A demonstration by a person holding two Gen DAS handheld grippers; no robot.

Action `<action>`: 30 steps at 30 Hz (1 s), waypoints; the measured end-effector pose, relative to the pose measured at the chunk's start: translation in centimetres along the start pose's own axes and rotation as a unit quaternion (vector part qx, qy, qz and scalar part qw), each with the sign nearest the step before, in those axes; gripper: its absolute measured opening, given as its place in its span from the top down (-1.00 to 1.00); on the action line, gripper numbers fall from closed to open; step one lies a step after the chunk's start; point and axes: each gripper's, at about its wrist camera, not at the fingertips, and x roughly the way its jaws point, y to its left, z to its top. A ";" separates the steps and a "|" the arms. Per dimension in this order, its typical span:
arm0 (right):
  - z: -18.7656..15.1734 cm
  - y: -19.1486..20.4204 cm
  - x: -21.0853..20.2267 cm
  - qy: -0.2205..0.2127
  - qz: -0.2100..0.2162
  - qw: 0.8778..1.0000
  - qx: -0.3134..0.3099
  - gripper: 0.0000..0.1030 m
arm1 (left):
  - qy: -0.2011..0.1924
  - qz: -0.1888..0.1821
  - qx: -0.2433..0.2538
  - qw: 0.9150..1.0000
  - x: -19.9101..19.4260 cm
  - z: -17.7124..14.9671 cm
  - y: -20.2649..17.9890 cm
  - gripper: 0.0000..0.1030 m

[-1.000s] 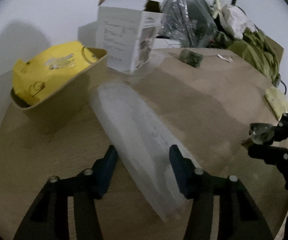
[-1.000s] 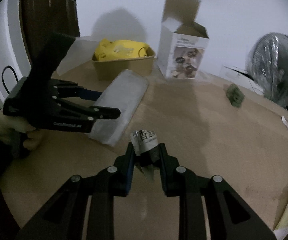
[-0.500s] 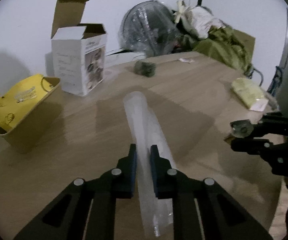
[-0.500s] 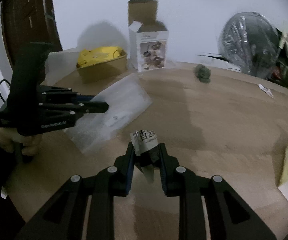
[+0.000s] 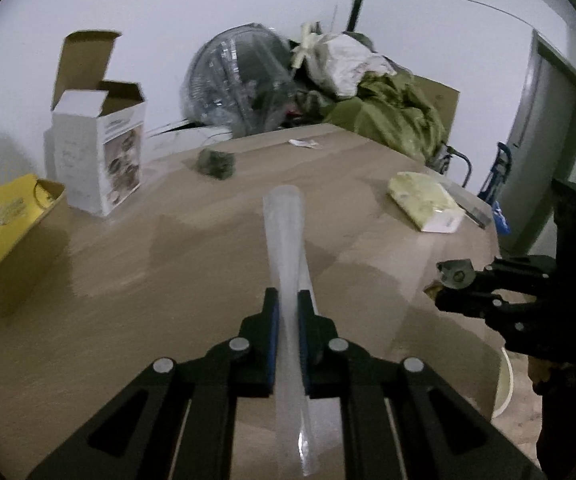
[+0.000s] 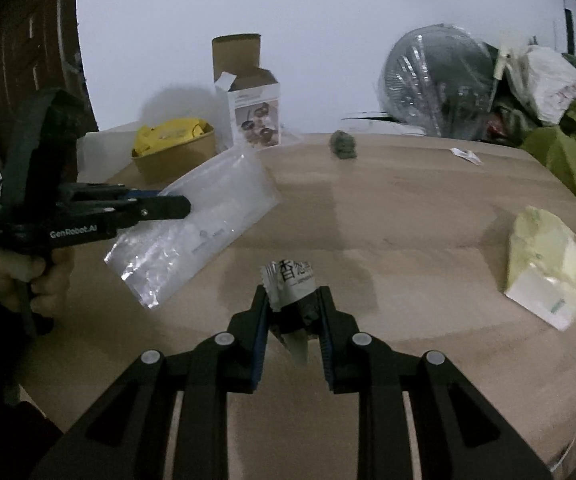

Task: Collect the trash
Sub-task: 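Carry the white wrapper and clear bag in both grippers over the cream bucket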

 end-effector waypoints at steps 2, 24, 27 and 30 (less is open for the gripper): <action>-0.7 -0.4 -1.2 -0.004 -0.010 1.000 0.005 0.59 | -0.001 -0.006 0.011 1.000 0.0 0.1 -1.0 0.85; -9.5 -6.6 -12.0 -0.040 -0.105 0.989 0.097 0.59 | -0.011 -0.076 0.093 0.993 0.5 0.6 -13.0 0.85; -10.7 -7.3 -13.3 -0.047 -0.113 0.986 0.113 0.59 | -0.012 -0.086 0.105 0.991 0.5 0.5 -14.4 0.85; -12.4 -8.1 -14.7 -0.052 -0.127 0.982 0.130 0.59 | -0.011 -0.101 0.117 0.988 0.4 0.4 -16.1 0.85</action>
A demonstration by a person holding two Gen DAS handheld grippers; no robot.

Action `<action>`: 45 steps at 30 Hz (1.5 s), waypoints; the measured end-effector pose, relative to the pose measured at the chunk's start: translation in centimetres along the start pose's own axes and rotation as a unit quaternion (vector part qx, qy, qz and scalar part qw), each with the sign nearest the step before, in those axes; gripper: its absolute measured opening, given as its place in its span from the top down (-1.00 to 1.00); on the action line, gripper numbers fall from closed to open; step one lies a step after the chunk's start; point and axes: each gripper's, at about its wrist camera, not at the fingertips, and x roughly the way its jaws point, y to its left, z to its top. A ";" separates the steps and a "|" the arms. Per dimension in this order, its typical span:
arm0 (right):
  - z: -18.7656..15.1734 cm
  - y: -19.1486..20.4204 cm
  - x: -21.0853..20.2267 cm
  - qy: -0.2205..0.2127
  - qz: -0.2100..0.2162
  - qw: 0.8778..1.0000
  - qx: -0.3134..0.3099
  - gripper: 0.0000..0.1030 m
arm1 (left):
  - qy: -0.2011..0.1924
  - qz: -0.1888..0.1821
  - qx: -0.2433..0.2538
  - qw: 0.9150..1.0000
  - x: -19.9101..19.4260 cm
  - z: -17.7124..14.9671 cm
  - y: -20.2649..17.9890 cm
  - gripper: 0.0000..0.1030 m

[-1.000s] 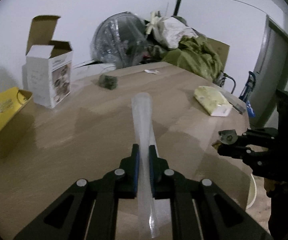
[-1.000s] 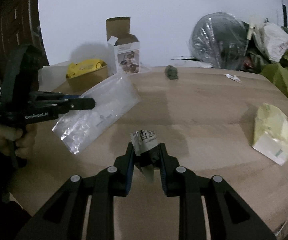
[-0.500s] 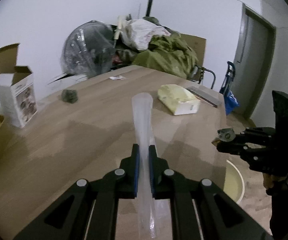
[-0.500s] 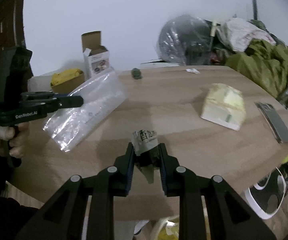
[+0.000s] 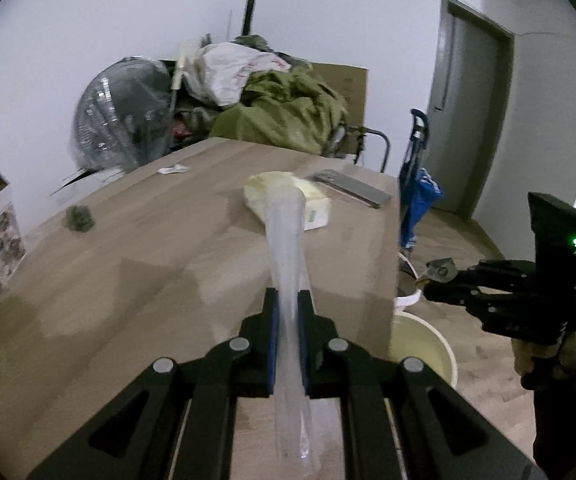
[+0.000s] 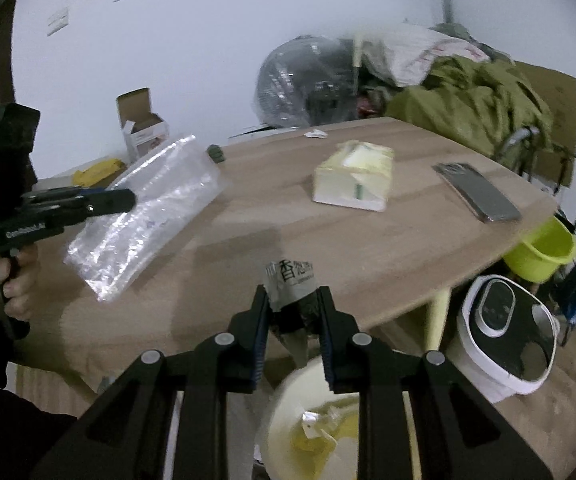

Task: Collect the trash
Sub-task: 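Carry the white wrapper and clear bag in both grippers over the cream bucket, then open the right gripper to drop the white wrapper into the bucket, then lower the clear plastic bag into the bucket and open the left gripper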

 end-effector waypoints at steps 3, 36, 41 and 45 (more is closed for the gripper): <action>-1.1 -1.3 -1.0 -0.003 -0.015 1.000 0.017 0.59 | 0.002 -0.017 0.011 1.000 0.4 0.1 -1.7 0.85; -10.9 -9.8 -3.1 0.051 -0.103 0.985 0.129 0.03 | 0.111 -0.096 0.124 0.981 10.6 -2.9 -15.4 0.81; -11.4 -10.2 -3.2 0.051 -0.107 0.983 0.137 0.03 | 0.156 -0.093 0.117 0.976 12.9 -3.8 -15.7 0.69; -11.7 -10.3 -3.1 0.054 -0.106 0.983 0.140 0.03 | 0.178 -0.091 0.119 0.973 14.2 -4.4 -15.9 0.53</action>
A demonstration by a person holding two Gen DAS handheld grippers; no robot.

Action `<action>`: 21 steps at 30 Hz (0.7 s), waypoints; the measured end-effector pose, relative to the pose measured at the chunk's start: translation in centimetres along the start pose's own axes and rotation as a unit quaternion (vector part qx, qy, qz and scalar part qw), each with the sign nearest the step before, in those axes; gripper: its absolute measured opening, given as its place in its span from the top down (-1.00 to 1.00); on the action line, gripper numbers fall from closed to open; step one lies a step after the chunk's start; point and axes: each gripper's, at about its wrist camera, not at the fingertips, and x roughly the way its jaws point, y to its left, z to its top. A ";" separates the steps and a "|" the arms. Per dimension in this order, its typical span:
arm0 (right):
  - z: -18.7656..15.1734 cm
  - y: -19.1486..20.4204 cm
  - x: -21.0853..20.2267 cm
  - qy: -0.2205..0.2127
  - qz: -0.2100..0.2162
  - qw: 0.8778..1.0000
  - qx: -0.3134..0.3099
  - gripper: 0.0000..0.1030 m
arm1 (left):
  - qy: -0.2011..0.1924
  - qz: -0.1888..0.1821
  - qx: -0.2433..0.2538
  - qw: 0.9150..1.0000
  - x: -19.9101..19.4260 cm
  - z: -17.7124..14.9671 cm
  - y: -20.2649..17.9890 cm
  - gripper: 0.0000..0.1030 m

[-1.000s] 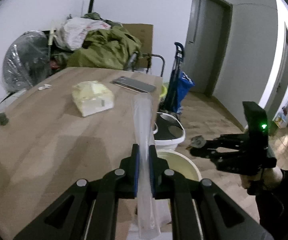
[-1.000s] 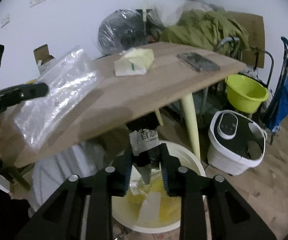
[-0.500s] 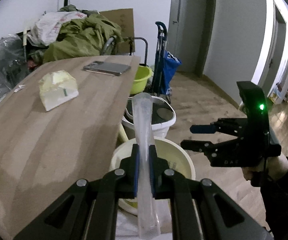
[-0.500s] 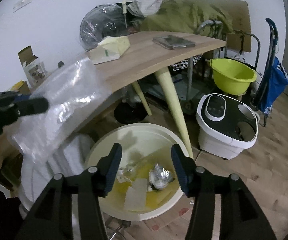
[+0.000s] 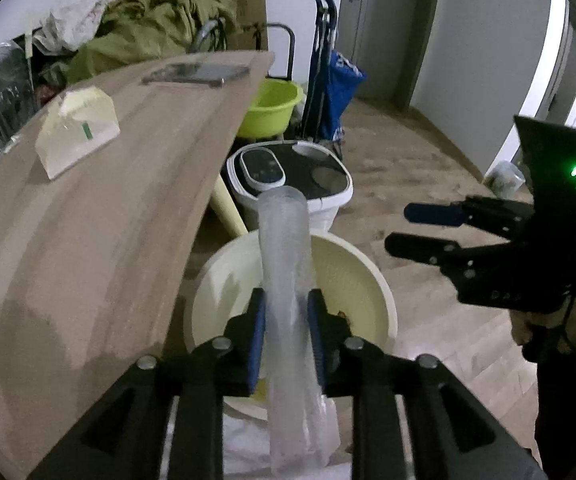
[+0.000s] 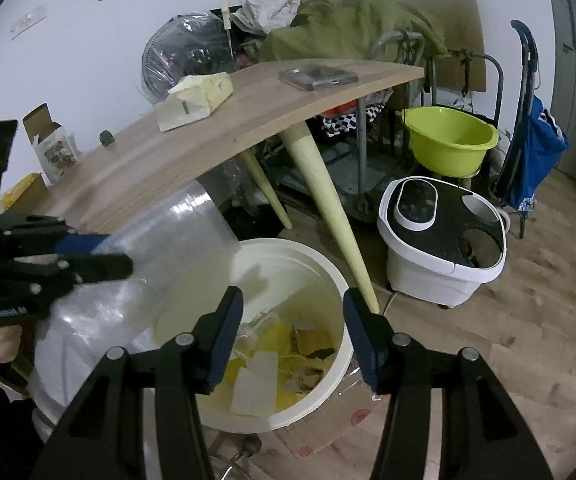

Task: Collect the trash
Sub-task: 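Lower the clear plastic bag into the bucket and open the left gripper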

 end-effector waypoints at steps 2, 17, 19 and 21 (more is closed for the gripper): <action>0.0 0.0 0.1 0.001 -0.001 1.000 0.001 0.03 | 0.009 -0.002 0.000 1.000 0.5 0.0 0.0 0.50; 0.1 0.6 0.2 0.005 -0.001 1.000 -0.007 0.03 | 0.006 -0.003 -0.019 1.000 -0.4 -0.5 0.6 0.06; 0.1 0.8 0.1 0.004 -0.002 1.000 -0.008 0.03 | -0.001 0.000 -0.021 1.000 -1.0 -0.6 0.7 0.05; 0.2 1.0 -0.1 0.003 -0.003 1.000 -0.011 0.03 | -0.006 0.001 -0.023 1.000 -1.5 -0.6 0.8 0.04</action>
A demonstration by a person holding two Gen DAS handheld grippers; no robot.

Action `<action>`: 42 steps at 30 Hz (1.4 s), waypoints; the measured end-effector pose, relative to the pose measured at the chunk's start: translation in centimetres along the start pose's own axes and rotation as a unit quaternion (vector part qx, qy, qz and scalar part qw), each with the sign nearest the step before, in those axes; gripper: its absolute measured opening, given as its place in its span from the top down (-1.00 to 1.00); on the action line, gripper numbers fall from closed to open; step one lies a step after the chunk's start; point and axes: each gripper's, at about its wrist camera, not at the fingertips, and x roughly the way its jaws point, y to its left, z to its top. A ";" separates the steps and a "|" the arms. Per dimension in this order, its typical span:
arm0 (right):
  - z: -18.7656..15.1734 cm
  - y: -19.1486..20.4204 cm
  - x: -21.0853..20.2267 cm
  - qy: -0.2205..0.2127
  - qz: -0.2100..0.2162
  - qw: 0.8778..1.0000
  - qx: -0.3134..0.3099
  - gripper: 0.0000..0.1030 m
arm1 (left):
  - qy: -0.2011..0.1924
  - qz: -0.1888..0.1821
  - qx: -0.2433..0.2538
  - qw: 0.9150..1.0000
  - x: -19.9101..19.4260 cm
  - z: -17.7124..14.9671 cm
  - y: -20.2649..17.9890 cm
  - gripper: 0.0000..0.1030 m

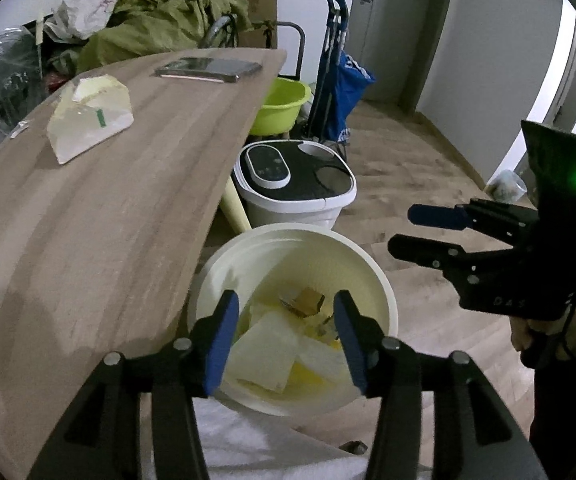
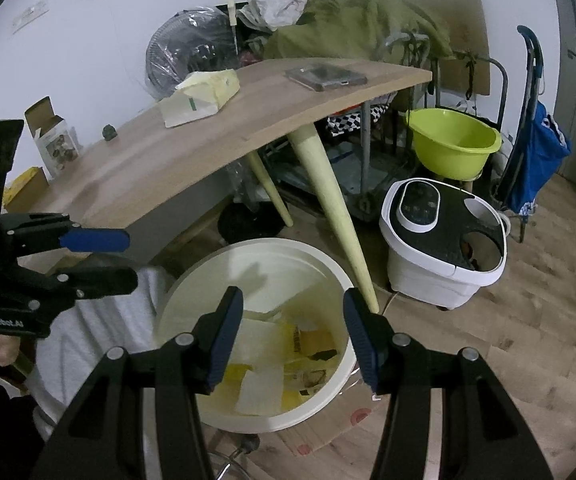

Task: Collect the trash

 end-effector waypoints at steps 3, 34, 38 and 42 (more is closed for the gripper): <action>0.3 0.5 -0.4 -0.003 0.000 1.000 -0.007 0.03 | -0.011 0.003 -0.001 1.000 -1.0 -0.1 0.2 0.04; 5.6 9.8 -7.9 -0.087 0.026 0.991 -0.101 -0.45 | -0.214 0.075 -0.068 0.972 -14.5 -3.6 5.3 -0.23; 6.3 10.9 -9.3 -0.108 0.029 0.987 -0.111 -0.57 | -0.249 0.092 -0.083 0.961 -16.9 -4.4 5.8 -0.36; 6.9 11.7 -10.6 -0.125 0.042 0.985 -0.111 -0.58 | -0.266 0.124 -0.075 0.953 -18.5 -4.8 5.6 -0.58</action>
